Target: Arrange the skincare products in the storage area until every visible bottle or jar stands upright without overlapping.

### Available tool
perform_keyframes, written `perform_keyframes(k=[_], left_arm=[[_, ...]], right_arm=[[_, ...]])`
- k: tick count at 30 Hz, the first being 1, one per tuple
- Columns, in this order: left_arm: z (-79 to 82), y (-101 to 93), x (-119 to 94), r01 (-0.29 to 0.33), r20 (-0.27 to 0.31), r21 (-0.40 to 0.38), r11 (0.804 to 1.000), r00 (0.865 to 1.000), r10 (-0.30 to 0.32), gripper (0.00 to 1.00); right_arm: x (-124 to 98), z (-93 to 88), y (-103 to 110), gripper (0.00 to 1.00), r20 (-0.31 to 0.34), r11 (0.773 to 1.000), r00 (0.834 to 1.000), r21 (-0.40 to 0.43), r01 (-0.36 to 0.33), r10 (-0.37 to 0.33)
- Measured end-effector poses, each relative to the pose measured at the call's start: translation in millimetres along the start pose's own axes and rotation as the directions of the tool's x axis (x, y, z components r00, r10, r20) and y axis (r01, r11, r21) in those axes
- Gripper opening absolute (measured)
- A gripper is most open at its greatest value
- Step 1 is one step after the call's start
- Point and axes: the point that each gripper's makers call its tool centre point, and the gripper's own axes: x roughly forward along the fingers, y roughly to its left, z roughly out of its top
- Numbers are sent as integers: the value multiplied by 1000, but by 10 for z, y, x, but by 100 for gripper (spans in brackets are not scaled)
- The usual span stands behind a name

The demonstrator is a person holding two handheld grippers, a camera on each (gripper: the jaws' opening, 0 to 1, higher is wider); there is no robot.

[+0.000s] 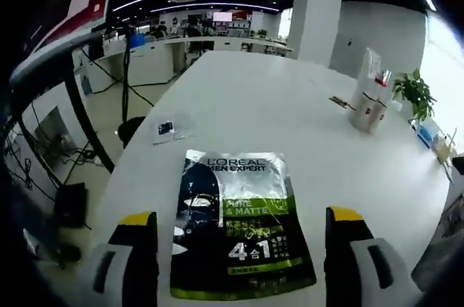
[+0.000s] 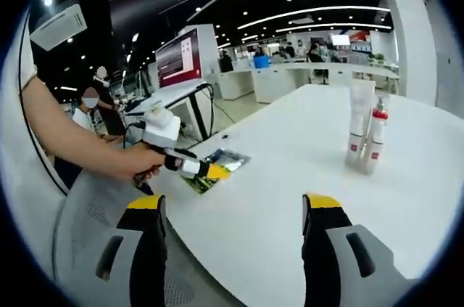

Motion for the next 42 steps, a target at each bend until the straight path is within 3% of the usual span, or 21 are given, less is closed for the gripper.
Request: perform_keyframes(k=[1,2,3,4,5,12,14,15,22,23,24,25,28,29,31,33,35,36,38,40,42], left_arm=[[-10,15,6,-14,-4,19,1000,1000,14,100],[-96,24,25,-19,-59,53,998,998,22,100],[-155,150,0,-76,-97,149,986,991,91,100],[-146,90,97,-62,-98,179,982,992,80,100],[-117,36,142,-50,-73,119,992,996,59,100],[-71,64,2,-56,-62,114,992,996,64,97],[-25,34,-62,-10,-20,148,989,1000,13,69],[-54,104,-57,-36,-35,132,991,999,41,61],[-28,30,-8,-23,8,154,988,1000,22,56],[-43,14,-24,-23,8,147,989,1000,22,54],[-45,-65,-37,7,7,173,985,1000,-9,43],[-90,-46,-52,-2,-11,180,984,1000,4,37],[-126,-97,-48,11,-5,163,987,1000,-10,31],[-55,-153,-15,44,25,201,979,998,-50,28],[-69,-128,-23,23,4,176,984,1000,-24,22],[-61,-161,-14,46,1,158,986,999,-47,20],[-18,-248,-3,137,21,57,989,990,-138,18],[-38,-244,-8,146,-2,15,989,989,-146,18],[-13,-239,-19,161,-14,19,987,987,-160,16],[33,-402,-127,225,12,-39,974,974,-224,13],[115,-522,-239,270,70,-29,962,961,-268,11]], right_arm=[[0,-5,0,72,-3,1000,1000,-2,0,0],[-5,-11,-2,72,-7,1000,1000,-8,2,-2],[-8,-10,-4,72,-6,1000,1000,-8,3,-3],[-12,-9,-12,71,-6,1000,1000,-8,6,-6],[-14,-12,-18,71,-7,1000,1000,-7,9,-9],[-29,-21,-80,71,-10,999,999,-3,38,-38],[-26,-20,-83,71,-9,999,999,-1,40,-40],[-23,-25,-82,71,-12,999,999,-1,39,-39],[-18,-33,-88,70,-17,999,999,-14,45,-46],[-14,-36,-93,70,-18,999,999,-13,47,-47],[-12,-31,-100,69,-17,999,999,-12,50,-50],[-15,-25,-103,69,-14,999,999,-10,51,-51],[-40,-14,-108,69,-8,998,998,-18,58,-59],[-47,-11,-110,69,-8,998,998,-21,60,-61],[-46,-10,-119,69,-7,998,998,-22,64,-65],[-46,-6,-120,68,-6,998,998,-20,66,-66],[-59,38,-110,68,16,998,998,-6,61,-60],[-64,50,-106,67,21,998,998,-2,58,-58],[-85,90,-99,66,41,998,998,4,56,-56],[-86,108,-98,66,50,999,997,15,53,-53],[-89,120,-89,64,59,998,997,43,41,-44]])
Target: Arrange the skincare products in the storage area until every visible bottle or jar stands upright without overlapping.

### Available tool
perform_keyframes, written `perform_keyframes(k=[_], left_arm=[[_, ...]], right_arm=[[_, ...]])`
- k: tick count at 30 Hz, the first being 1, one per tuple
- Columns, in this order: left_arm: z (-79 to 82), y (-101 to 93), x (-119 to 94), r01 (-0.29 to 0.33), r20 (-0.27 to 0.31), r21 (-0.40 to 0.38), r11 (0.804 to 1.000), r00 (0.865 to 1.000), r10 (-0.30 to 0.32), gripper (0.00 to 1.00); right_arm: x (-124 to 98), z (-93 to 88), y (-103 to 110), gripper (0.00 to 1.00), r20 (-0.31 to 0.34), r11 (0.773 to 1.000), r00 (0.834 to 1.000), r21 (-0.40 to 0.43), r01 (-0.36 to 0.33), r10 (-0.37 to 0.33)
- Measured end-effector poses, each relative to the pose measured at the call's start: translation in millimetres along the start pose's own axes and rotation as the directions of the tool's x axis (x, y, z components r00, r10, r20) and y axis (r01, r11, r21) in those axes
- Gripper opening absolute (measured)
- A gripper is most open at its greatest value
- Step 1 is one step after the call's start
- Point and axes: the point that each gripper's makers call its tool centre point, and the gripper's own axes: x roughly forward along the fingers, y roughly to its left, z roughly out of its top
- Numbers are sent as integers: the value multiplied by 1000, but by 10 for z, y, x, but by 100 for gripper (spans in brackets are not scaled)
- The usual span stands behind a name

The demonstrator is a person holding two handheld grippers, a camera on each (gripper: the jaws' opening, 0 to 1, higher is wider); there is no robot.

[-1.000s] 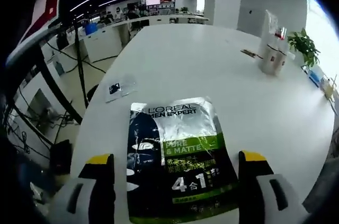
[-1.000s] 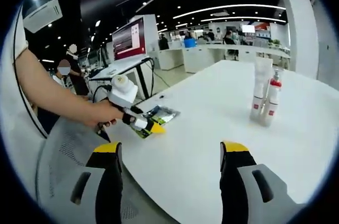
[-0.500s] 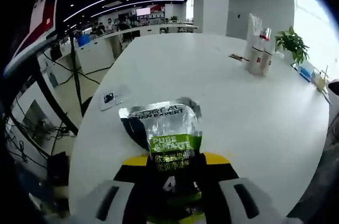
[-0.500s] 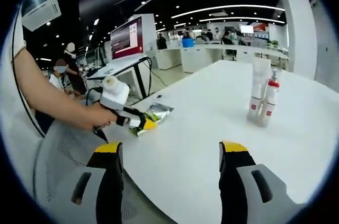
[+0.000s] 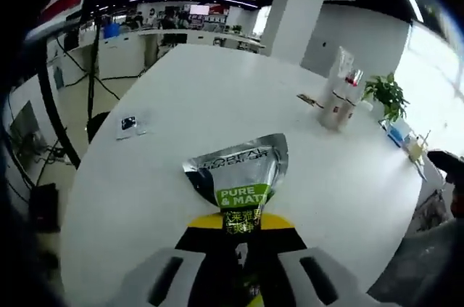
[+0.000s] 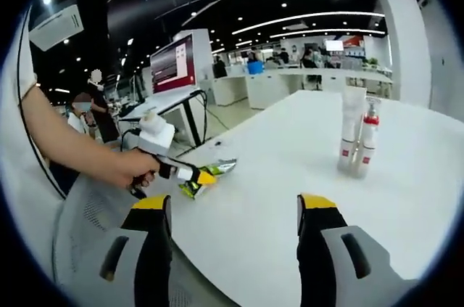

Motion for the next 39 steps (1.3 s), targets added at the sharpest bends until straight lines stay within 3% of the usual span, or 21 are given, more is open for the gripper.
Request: perform_keyframes(k=[3,4,7,10,13,14,16,17,19,21,23,24,27,30,31,32,33,37,39], left_arm=[[98,-372,-161,116,69,-6,993,991,-116,10],[114,-464,-204,135,82,-5,991,988,-134,9],[95,-871,-382,233,104,12,972,967,-233,9],[-4,-1185,-494,307,91,97,947,945,-315,9],[-141,-1387,-570,342,60,123,931,934,-351,9],[-199,-1466,-583,367,44,126,922,926,-375,9],[-256,-1554,-592,414,-2,140,899,908,-418,9],[-228,-1573,-593,423,7,125,898,904,-427,9],[-221,-1633,-615,451,5,109,886,891,-454,10],[-244,-1710,-632,464,-4,173,869,883,-470,10],[-281,-1774,-638,477,-27,210,853,875,-483,10],[-300,-1797,-637,481,-39,235,845,873,-486,10],[-333,-1812,-617,455,-61,337,824,884,-463,10],[-342,-1848,-645,461,-65,358,812,880,-471,11],[-370,-1823,-636,455,-83,382,804,884,-460,11],[-383,-1820,-628,451,-82,382,807,886,-457,12],[-371,-1813,-625,451,-77,377,809,885,-458,12],[-370,-1774,-605,465,-87,311,829,882,-463,20],[-312,-1752,-611,461,-56,271,845,884,-464,24]], right_arm=[[15,13,42,58,14,997,999,63,-38,37],[37,1,68,56,12,989,998,128,-68,67],[81,11,70,55,31,971,996,220,-94,89],[123,16,120,55,64,935,993,336,-111,96],[146,17,152,55,73,937,993,332,-112,93],[156,58,148,55,109,911,991,393,-121,84],[158,58,160,55,135,861,986,485,-151,97],[159,32,151,54,131,846,987,512,-150,96],[150,12,124,48,122,856,988,495,-148,100],[118,56,132,39,152,825,982,537,-177,111],[90,47,86,29,162,815,981,551,-179,105],[82,47,71,28,165,812,981,556,-176,100],[77,34,6,28,162,801,984,578,-156,75],[65,-68,-87,13,119,801,992,590,-102,39],[63,-66,-49,12,123,775,990,618,-132,70],[71,-50,-32,11,137,741,987,653,-156,87],[73,-50,-54,11,140,760,987,632,-152,81],[55,-29,-23,9,146,761,985,628,-165,92],[38,-3,-43,8,168,761,982,626,-171,82]])
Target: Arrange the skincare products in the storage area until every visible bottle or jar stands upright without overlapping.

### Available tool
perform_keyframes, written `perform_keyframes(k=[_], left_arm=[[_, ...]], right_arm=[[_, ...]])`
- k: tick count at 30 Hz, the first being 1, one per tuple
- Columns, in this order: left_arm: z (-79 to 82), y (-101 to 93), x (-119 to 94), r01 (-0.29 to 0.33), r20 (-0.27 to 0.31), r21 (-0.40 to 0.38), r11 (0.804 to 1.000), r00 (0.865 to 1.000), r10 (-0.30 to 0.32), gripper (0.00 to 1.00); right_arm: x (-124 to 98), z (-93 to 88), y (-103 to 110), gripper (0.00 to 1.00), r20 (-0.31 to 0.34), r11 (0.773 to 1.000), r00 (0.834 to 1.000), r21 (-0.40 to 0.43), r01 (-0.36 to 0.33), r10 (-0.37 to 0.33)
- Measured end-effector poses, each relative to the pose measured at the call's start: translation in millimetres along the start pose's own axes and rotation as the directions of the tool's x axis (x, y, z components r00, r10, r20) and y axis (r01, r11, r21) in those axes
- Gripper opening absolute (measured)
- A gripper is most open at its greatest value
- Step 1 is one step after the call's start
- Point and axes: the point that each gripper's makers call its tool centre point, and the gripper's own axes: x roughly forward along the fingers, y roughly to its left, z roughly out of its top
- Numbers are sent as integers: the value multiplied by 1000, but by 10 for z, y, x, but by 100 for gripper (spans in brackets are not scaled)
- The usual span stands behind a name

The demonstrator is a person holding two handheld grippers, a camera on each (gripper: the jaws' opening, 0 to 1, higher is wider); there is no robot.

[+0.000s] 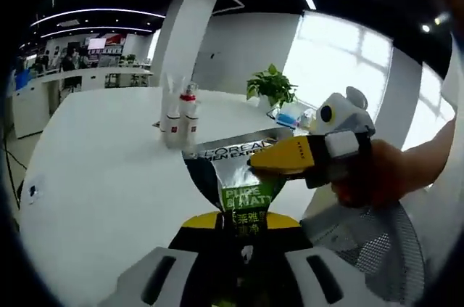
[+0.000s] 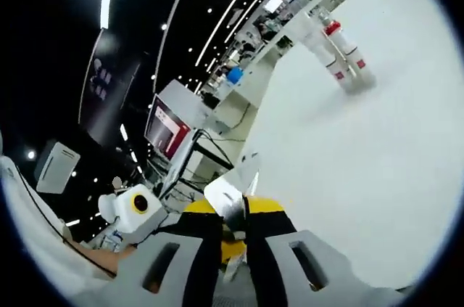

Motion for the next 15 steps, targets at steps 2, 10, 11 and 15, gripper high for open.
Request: perform_keyframes(k=[2,10,11,15], left_arm=[[70,8,-24,17,46,-74,997,999,-14,31],[201,153,-150,86,157,-306,948,987,-39,49],[196,146,-162,112,159,-332,937,985,-61,49],[299,96,-226,247,222,-453,857,962,-160,50]], right_arm=[[-21,44,-24,7,25,999,1000,32,-4,3],[-61,86,-31,6,50,990,998,133,-47,40],[-57,79,2,6,44,988,997,138,-63,58],[-42,52,125,5,25,984,993,136,-115,112]])
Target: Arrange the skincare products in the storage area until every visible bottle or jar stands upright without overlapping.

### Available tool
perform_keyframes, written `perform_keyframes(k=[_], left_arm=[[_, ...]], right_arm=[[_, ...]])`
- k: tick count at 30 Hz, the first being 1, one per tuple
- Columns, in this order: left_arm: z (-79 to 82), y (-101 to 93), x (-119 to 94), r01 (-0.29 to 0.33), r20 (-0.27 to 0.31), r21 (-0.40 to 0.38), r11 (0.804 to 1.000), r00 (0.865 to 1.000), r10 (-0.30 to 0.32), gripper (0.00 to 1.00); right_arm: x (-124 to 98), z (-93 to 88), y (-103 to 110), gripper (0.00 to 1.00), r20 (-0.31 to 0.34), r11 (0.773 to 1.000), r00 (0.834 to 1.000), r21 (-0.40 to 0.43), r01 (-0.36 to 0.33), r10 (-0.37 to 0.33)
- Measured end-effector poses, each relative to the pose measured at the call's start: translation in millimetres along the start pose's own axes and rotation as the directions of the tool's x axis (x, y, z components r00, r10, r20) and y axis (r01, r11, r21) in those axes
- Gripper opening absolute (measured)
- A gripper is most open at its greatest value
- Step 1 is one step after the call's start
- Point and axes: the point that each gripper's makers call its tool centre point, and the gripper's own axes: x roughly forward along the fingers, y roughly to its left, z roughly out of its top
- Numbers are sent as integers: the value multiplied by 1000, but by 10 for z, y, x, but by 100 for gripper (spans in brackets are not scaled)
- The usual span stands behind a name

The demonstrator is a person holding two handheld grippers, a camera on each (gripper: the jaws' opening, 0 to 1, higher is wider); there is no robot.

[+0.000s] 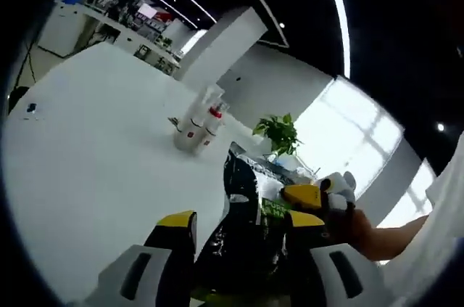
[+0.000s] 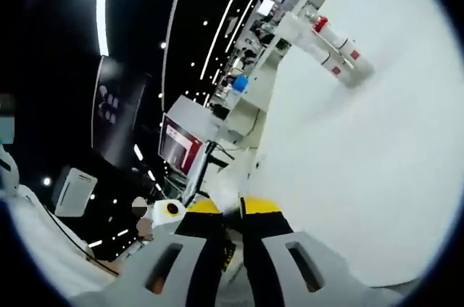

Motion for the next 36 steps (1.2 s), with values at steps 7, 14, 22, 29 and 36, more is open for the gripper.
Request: perform_keyframes(k=[7,14,22,29,36], left_arm=[[-6,-26,-94,109,-14,-227,968,993,-115,40],[9,-197,-88,202,11,-277,939,978,-207,18],[107,-271,-181,270,64,-325,906,963,-263,2],[388,-388,-199,367,225,-368,854,927,-301,1],[445,-430,-139,383,254,-371,846,918,-304,1]], right_arm=[[28,-60,182,4,-34,994,994,46,-98,99],[27,-86,198,2,-48,992,993,63,-108,111],[74,-74,200,3,-25,991,992,56,-120,121],[116,-105,254,13,-27,984,987,80,-159,162],[147,-252,379,12,-102,981,976,25,-191,192]])
